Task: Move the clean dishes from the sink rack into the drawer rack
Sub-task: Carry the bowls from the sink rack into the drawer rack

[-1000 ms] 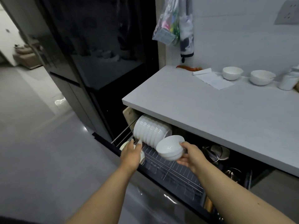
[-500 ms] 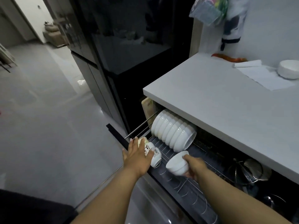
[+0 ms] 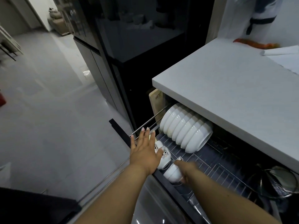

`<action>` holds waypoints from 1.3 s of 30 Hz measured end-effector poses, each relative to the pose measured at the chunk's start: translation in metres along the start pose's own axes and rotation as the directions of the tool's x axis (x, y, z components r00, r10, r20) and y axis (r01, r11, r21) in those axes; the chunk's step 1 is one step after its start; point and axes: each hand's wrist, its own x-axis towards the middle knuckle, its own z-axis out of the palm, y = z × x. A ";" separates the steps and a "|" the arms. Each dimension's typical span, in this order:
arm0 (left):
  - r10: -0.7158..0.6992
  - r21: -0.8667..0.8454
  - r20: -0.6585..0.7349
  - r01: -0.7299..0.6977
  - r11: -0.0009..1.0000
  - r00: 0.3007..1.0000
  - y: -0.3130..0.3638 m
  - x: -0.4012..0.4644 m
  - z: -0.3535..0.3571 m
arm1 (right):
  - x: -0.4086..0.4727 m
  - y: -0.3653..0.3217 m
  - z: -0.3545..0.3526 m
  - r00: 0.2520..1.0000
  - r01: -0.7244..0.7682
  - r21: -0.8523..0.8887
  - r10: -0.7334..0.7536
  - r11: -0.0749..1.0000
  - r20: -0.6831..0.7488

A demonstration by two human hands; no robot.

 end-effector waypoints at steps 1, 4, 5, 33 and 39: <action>0.006 0.016 -0.017 -0.006 1.000 1.000 0.000 0.003 0.002 | 0.019 0.007 0.002 1.000 0.015 -0.008 -0.015 1.000 0.005; 0.034 0.054 -0.049 -0.031 0.998 0.998 -0.001 0.008 0.005 | 0.039 0.008 0.013 0.999 0.015 -0.093 -0.018 0.996 -0.037; 0.037 0.058 -0.053 -0.034 0.998 0.998 -0.001 0.008 0.005 | 0.053 0.012 0.016 0.999 0.004 -0.117 -0.008 0.993 -0.038; -0.005 -0.081 0.124 0.015 0.997 0.992 0.031 -0.026 -0.023 | -0.115 -0.088 -0.022 0.964 0.266 -0.089 -0.266 0.960 0.013; 0.051 -0.217 0.086 -0.032 0.976 0.995 0.059 -0.058 -0.049 | -0.179 -0.094 -0.063 0.935 0.354 0.060 -0.352 0.933 -0.047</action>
